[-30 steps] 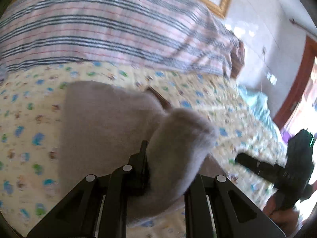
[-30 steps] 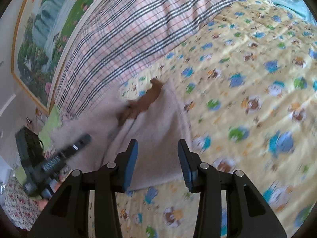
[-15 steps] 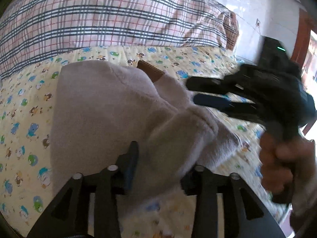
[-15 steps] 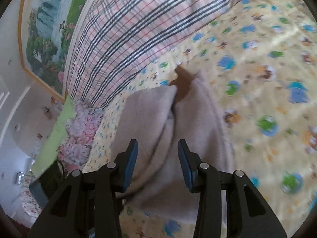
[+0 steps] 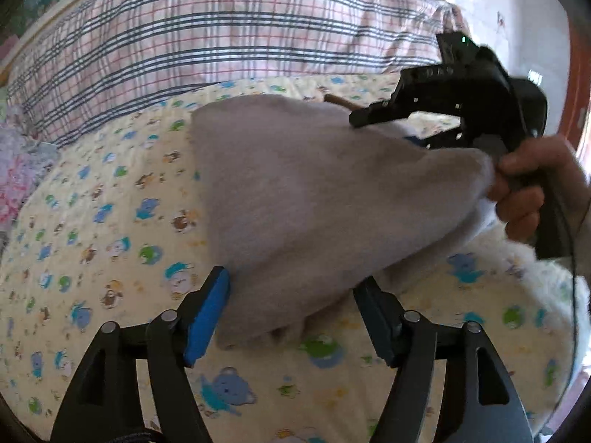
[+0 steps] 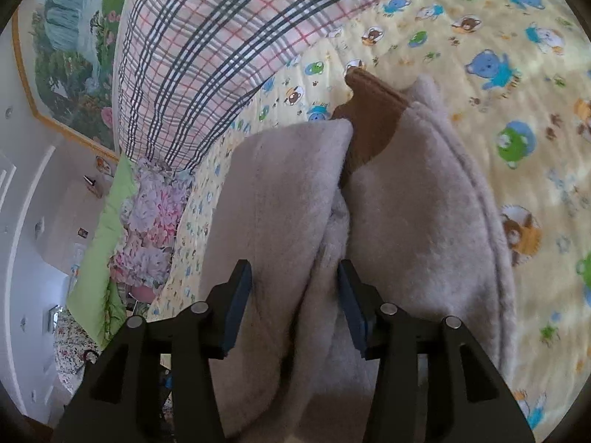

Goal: Fold small clothes

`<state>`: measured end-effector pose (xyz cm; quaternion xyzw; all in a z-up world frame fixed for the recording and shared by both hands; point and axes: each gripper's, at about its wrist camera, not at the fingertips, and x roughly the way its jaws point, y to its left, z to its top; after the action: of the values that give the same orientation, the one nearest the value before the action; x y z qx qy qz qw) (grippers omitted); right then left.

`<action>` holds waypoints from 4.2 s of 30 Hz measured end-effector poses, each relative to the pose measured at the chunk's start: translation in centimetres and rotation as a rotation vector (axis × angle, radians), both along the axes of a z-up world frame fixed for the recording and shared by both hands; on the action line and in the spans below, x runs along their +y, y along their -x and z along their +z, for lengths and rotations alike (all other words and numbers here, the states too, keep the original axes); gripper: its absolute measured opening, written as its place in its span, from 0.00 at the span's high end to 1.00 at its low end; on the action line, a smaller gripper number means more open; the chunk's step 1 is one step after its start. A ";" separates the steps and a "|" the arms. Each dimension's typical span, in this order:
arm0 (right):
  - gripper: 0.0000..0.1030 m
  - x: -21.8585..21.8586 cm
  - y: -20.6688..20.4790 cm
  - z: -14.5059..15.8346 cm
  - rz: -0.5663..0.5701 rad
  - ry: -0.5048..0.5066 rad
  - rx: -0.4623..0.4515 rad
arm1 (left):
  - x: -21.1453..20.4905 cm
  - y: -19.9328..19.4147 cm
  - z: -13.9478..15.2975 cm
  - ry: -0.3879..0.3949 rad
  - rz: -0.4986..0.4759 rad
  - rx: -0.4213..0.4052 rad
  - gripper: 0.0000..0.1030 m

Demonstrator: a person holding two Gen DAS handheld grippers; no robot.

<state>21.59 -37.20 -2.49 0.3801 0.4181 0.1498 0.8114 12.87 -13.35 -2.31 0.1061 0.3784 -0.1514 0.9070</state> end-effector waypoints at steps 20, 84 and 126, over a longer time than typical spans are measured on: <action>0.87 -2.6 -0.6 7.8 0.031 0.292 -0.105 | -5.5 -1.2 2.0 -0.018 -0.094 -0.051 0.83; 0.90 -1.4 12.7 2.1 -0.080 0.397 0.066 | 4.4 -2.0 1.6 0.228 -0.010 0.292 0.42; 0.69 -4.3 1.7 -0.5 -0.012 0.085 0.009 | 0.0 -17.8 -1.1 0.474 -0.030 0.421 0.59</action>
<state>19.89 -41.51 -2.98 0.3484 0.4253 0.1253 0.8259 30.70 -13.34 -3.37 -0.1365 0.5103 -0.2675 0.8059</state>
